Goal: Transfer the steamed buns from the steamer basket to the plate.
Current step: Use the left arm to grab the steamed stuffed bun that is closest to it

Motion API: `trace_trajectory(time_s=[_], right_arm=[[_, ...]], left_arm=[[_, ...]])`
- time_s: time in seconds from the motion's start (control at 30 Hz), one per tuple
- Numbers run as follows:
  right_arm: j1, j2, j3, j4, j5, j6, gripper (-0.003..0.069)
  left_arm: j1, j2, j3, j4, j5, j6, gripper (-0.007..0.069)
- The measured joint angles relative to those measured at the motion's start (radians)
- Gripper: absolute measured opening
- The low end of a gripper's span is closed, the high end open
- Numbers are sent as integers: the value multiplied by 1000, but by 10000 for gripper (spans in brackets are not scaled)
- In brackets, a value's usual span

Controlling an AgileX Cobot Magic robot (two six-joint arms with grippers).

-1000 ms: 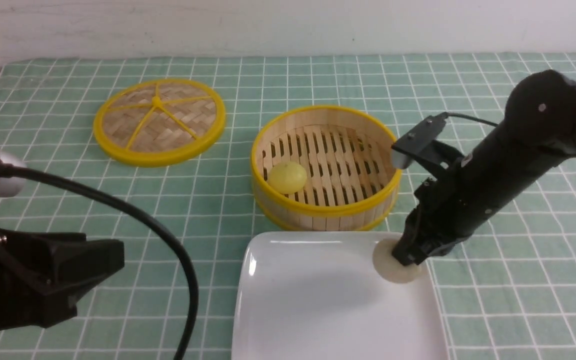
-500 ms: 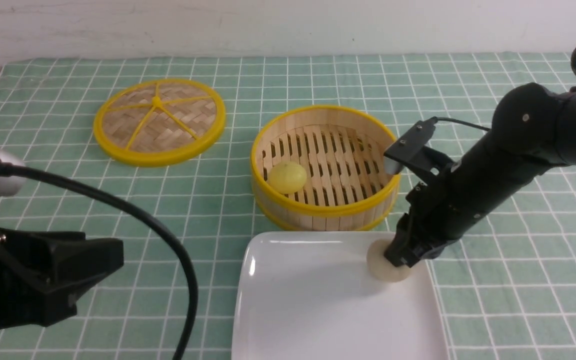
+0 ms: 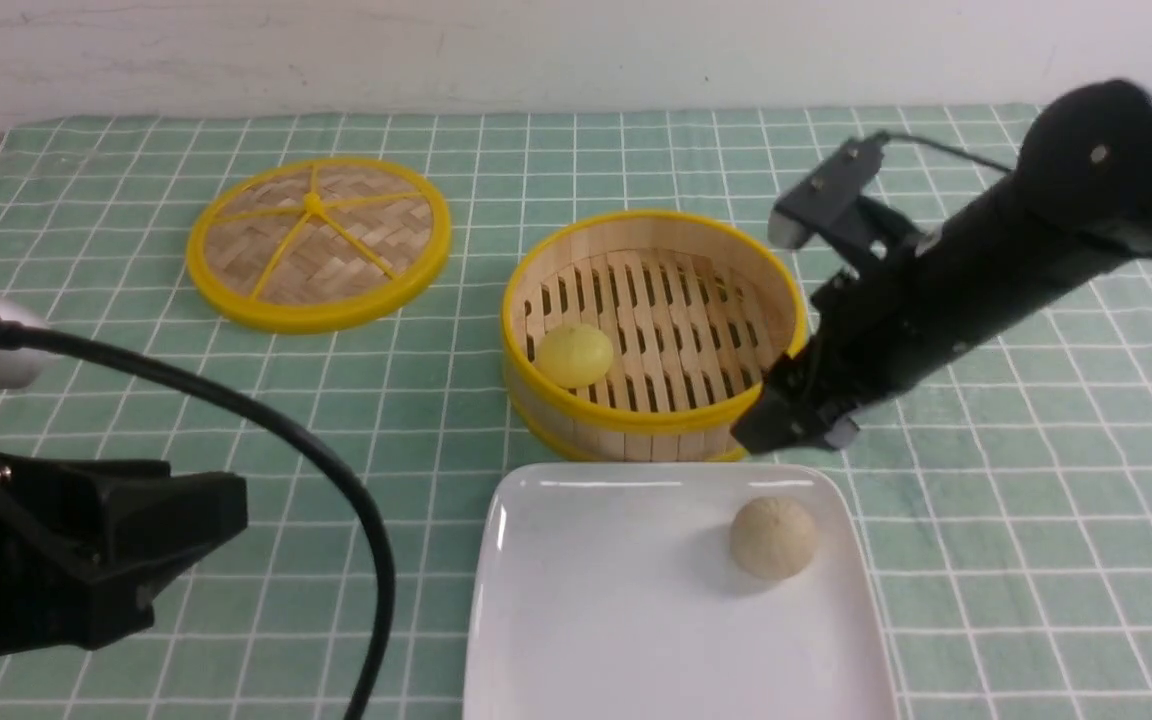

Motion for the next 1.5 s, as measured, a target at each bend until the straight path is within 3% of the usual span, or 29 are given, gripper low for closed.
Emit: trace_trajectory(time_s=[0.1, 0.33, 0.47, 0.5, 0.67, 0.87, 1.07, 1.3, 1.5], right_arm=[[0, -58, -53, -17, 0, 33, 581], [0, -294, -136, -192, 17, 189, 582], [0, -421, -141, -263, 87, 288, 582], [0, -482, -141, -282, 133, 321, 582], [0, -601, -141, -285, 233, 347, 582], [0, -673, -142, -285, 278, 351, 579], [0, -665, -142, -286, 298, 351, 580], [0, -652, -142, -289, 369, 358, 580], [0, -651, -142, -291, 408, 359, 580]], left_arm=[[0, 0, 0, -2, -2, 0, 398], [0, 18, 0, -80, -10, 12, 398], [0, 87, -2, -156, -17, 119, 398], [0, 141, -10, -196, -9, 194, 398], [0, 302, -65, -315, 17, 358, 398], [-30, 561, -262, -286, 115, 423, 398], [-164, 704, -478, -106, 76, 300, 398], [-355, 870, -706, 210, -107, -29, 400], [-445, 1016, -798, 374, -127, -177, 400]])
